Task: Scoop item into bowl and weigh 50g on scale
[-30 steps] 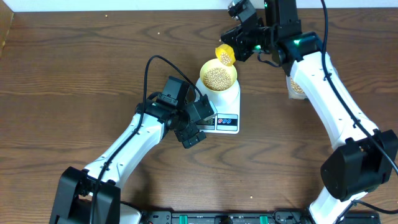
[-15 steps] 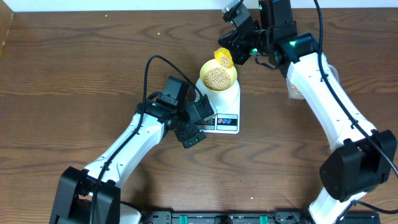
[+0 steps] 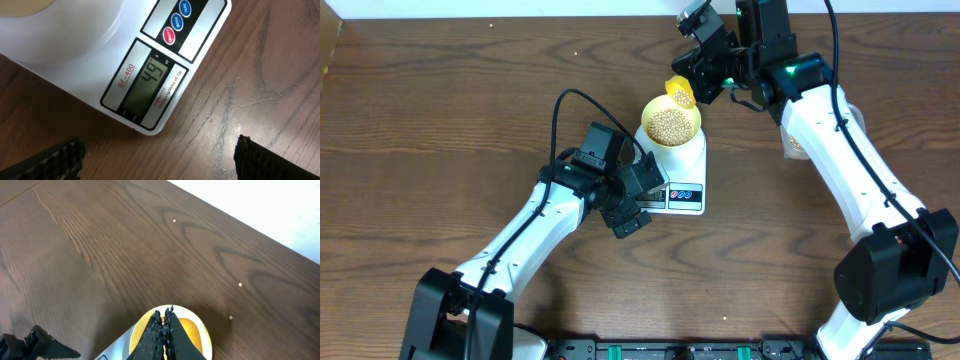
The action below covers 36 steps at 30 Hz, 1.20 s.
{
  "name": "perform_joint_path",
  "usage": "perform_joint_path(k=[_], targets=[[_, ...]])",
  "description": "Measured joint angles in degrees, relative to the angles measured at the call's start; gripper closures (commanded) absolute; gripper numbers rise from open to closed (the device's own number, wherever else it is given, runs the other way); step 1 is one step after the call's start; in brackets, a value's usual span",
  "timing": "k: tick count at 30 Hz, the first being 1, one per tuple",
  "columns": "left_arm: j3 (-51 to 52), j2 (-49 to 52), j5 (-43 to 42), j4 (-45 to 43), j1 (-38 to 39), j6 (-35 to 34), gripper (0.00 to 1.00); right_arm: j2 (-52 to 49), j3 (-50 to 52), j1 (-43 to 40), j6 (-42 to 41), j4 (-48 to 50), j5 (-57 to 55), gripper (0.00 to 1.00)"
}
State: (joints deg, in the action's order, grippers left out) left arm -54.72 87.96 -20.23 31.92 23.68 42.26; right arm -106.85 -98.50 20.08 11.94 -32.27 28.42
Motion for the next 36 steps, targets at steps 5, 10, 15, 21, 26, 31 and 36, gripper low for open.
perform_joint_path(k=[5,10,15,21,26,31,36], targets=[[0.0,0.0,0.0,0.0,0.0,0.0,0.02,0.0,0.0,0.0,-0.1,0.2,-0.2,0.99],[0.0,0.0,0.0,0.0,0.0,0.0,0.02,0.0,0.0,0.0,-1.5,0.6,-0.8,0.99],[0.0,0.0,0.0,0.0,0.0,0.0,0.02,0.0,0.0,-0.2,-5.4,1.7,-0.9,0.99],[0.0,0.0,0.0,0.0,0.0,0.0,0.02,0.0,0.0,-3.3,-12.3,3.7,6.0,0.99],[0.0,0.0,0.0,0.0,0.0,0.0,0.02,0.0,0.0,-8.4,-18.6,5.5,12.1,0.99],[0.0,0.0,0.0,0.0,0.0,0.0,0.02,0.0,0.0,-14.1,-23.6,6.3,16.2,0.95],[0.0,0.0,0.0,0.0,0.0,0.0,0.02,0.0,0.0,-17.3,-26.1,6.4,17.9,0.91]])
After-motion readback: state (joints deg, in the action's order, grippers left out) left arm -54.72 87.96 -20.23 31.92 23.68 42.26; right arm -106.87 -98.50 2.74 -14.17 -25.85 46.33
